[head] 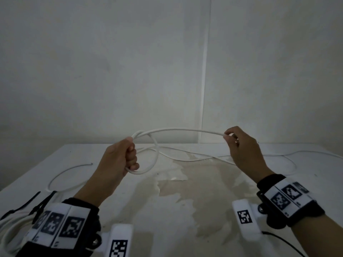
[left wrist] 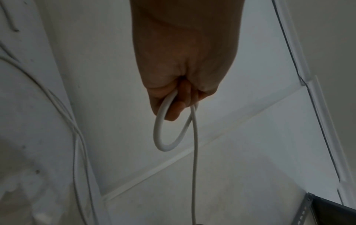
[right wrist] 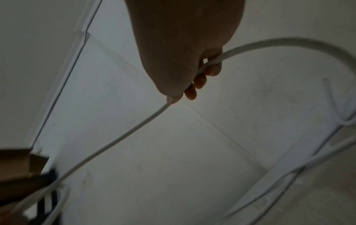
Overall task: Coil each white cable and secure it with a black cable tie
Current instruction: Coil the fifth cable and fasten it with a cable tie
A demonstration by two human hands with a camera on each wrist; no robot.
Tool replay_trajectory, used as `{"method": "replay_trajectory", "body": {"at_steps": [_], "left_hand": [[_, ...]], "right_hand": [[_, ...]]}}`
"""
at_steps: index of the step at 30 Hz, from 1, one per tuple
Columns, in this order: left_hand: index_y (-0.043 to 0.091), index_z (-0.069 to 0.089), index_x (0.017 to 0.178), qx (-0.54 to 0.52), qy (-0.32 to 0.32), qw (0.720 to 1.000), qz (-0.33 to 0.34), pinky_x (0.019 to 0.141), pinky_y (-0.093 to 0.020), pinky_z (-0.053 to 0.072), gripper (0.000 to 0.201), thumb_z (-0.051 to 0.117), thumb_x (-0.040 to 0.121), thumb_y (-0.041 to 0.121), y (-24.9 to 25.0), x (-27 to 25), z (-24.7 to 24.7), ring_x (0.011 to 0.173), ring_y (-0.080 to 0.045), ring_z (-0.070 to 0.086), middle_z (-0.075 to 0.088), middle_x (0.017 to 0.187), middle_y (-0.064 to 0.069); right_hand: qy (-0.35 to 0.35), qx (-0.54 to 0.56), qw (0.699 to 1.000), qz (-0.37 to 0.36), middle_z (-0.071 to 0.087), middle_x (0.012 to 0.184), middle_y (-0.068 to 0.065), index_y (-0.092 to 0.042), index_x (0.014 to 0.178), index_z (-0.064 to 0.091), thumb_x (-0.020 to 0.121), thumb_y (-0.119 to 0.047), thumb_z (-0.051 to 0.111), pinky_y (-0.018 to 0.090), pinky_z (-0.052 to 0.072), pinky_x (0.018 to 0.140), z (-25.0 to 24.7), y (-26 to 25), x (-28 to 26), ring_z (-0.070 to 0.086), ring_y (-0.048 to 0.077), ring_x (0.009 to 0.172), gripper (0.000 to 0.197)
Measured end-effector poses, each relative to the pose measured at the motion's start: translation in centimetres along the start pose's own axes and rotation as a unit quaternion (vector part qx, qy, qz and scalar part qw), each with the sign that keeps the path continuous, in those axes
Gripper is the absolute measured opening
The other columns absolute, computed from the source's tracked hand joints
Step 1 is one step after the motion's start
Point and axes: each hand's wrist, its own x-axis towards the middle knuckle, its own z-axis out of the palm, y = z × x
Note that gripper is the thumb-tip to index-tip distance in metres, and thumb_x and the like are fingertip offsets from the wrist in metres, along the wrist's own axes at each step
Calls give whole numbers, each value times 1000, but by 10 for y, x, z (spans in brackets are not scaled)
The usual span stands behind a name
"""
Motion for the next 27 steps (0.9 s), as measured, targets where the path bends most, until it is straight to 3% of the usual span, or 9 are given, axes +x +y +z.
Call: {"method": "replay_trajectory", "body": {"at_steps": [4, 6, 9, 14, 17, 18, 22, 24, 27], "left_hand": [[17, 30, 60, -12, 22, 1000, 8, 36, -13, 26, 37, 31, 97, 15, 2, 3, -5, 32, -5, 20, 23, 38, 11], [17, 30, 60, -6, 26, 1000, 12, 36, -13, 26, 37, 31, 97, 16, 1, 5, -3, 32, -5, 20, 23, 38, 11], [16, 33, 60, 39, 37, 998, 20, 36, -17, 29, 38, 32, 98, 16, -1, 6, 0, 35, -6, 22, 25, 39, 11], [14, 36, 59, 92, 48, 994, 36, 45, -21, 33, 39, 34, 98, 17, -10, 8, 5, 38, -7, 25, 28, 39, 11], [14, 37, 60, 124, 38, 990, 53, 52, -24, 35, 39, 34, 98, 17, -16, 8, 13, 47, -12, 31, 33, 45, 9], [14, 38, 61, 137, 31, 988, 59, 54, -24, 37, 38, 34, 99, 18, -18, 7, 15, 48, -13, 36, 35, 49, 5], [9, 44, 62, 181, -5, 981, 75, 59, -17, 49, 41, 30, 99, 18, -26, 0, 24, 49, -5, 57, 51, 56, -4], [10, 45, 60, 206, -23, 976, 70, 50, -9, 42, 42, 31, 99, 18, -28, -5, 29, 46, 1, 51, 54, 54, 2], [10, 42, 65, 226, -42, 971, 70, 46, -8, 34, 36, 33, 98, 19, -28, -13, 37, 52, -3, 44, 46, 58, 1]], "right_hand": [[-48, -147, 981, -115, 57, 77, 11, -5, 88, 59, 94, -14, 47, 38, 44, 59, 19, 2, 1, 54, 29, 68, 16], [-82, -181, 960, -199, 57, 68, 10, -4, 78, 60, 77, -1, 64, 34, 46, 49, 33, -6, -5, 57, 29, 59, 6], [-103, -196, 924, -310, 55, 61, 3, -10, 68, 60, 52, 7, 80, 21, 39, 45, 47, -20, -16, 54, 20, 50, 30], [-77, -145, 879, -447, 54, 65, 1, -14, 81, 49, 69, -3, 67, 23, 26, 54, 57, -48, -39, 46, 16, 54, 24], [-79, -108, 871, -472, 54, 68, 2, -13, 83, 52, 82, -7, 50, 24, 26, 57, 58, -62, -47, 43, 16, 58, 7], [-79, -97, 872, -473, 54, 68, 2, -12, 82, 56, 84, -8, 47, 24, 28, 57, 58, -67, -48, 43, 17, 59, 10], [-81, -60, 878, -468, 56, 72, 3, -9, 82, 62, 81, -6, 60, 25, 30, 57, 58, -79, -49, 38, 15, 64, 4], [-75, -26, 886, -457, 58, 72, 6, -7, 83, 62, 80, -3, 60, 26, 30, 57, 59, -82, -47, 38, 16, 64, 6], [-71, 28, 899, -431, 58, 70, 10, -2, 81, 63, 82, -2, 55, 25, 31, 59, 57, -87, -41, 38, 17, 65, 8]]}}
